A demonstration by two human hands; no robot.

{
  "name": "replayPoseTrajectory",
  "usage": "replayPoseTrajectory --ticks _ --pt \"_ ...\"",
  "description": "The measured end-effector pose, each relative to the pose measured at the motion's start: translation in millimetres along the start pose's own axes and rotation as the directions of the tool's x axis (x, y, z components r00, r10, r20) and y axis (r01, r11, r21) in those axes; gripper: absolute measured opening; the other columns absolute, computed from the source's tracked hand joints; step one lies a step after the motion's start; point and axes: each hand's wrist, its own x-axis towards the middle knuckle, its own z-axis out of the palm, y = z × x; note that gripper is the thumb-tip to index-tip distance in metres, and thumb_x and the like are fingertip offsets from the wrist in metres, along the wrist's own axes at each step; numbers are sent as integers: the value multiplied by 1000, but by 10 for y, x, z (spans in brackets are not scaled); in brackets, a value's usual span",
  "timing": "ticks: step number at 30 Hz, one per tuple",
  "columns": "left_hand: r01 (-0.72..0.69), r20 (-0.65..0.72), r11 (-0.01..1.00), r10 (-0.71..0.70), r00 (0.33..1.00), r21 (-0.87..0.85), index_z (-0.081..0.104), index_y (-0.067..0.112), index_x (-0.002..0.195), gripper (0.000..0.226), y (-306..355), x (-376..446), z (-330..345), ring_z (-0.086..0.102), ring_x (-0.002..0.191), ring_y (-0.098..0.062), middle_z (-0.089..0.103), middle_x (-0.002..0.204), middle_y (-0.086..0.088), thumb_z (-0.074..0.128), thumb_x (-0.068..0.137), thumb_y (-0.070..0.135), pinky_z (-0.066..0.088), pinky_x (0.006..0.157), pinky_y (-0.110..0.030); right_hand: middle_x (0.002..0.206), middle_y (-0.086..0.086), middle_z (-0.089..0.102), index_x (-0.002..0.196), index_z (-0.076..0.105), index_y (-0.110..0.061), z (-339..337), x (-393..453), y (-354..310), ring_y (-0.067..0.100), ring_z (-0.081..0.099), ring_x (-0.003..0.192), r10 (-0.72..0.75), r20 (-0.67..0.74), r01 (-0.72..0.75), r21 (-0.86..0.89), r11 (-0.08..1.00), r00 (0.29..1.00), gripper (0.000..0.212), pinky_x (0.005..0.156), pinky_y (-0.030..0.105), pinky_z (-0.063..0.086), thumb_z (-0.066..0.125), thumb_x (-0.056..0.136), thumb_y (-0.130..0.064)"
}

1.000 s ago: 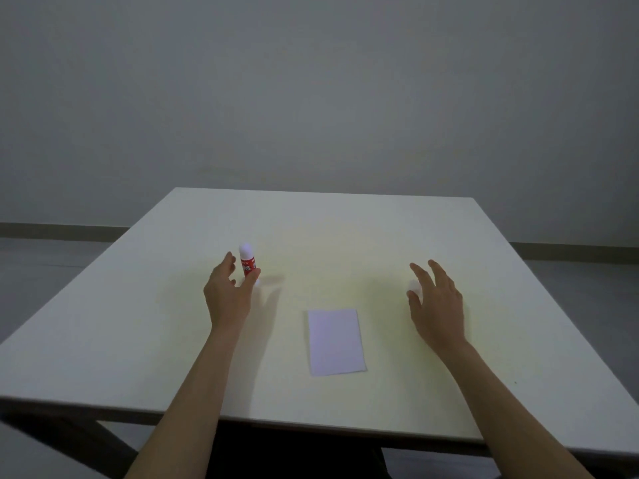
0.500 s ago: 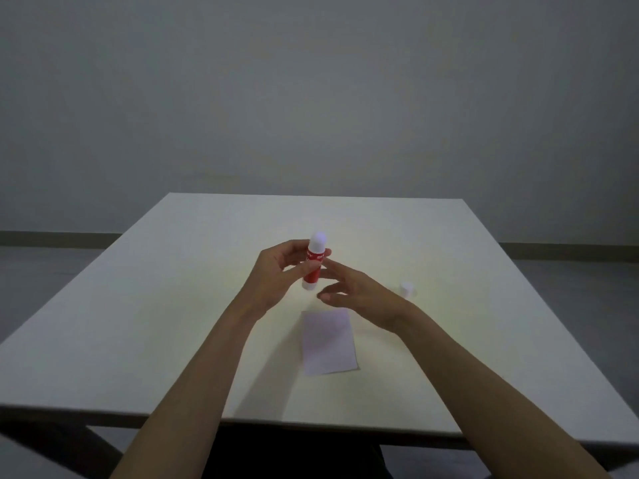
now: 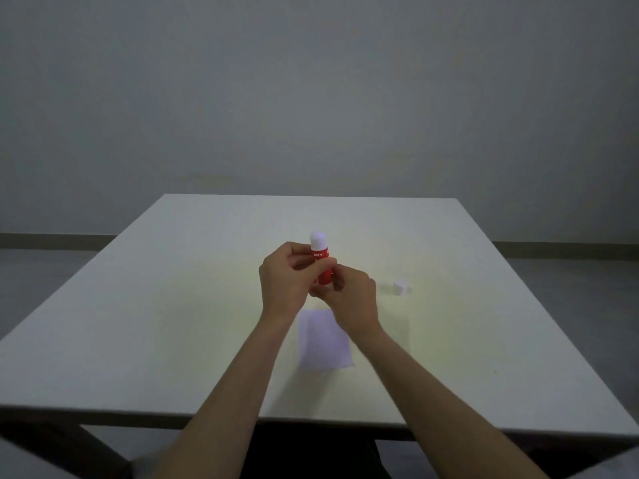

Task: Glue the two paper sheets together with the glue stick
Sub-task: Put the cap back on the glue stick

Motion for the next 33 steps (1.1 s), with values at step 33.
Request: replayPoseTrajectory --ticks 33 --pt "-13 86 987 0 996 159 68 23 76 20 138 -36 -205 70 77 -3 73 72 14 84 64 25 46 74 -17 70 1 73 90 67 -19 -150 -110 -141 16 67 63 46 84 -59 165 984 995 21 70 27 52 77 72 -16"
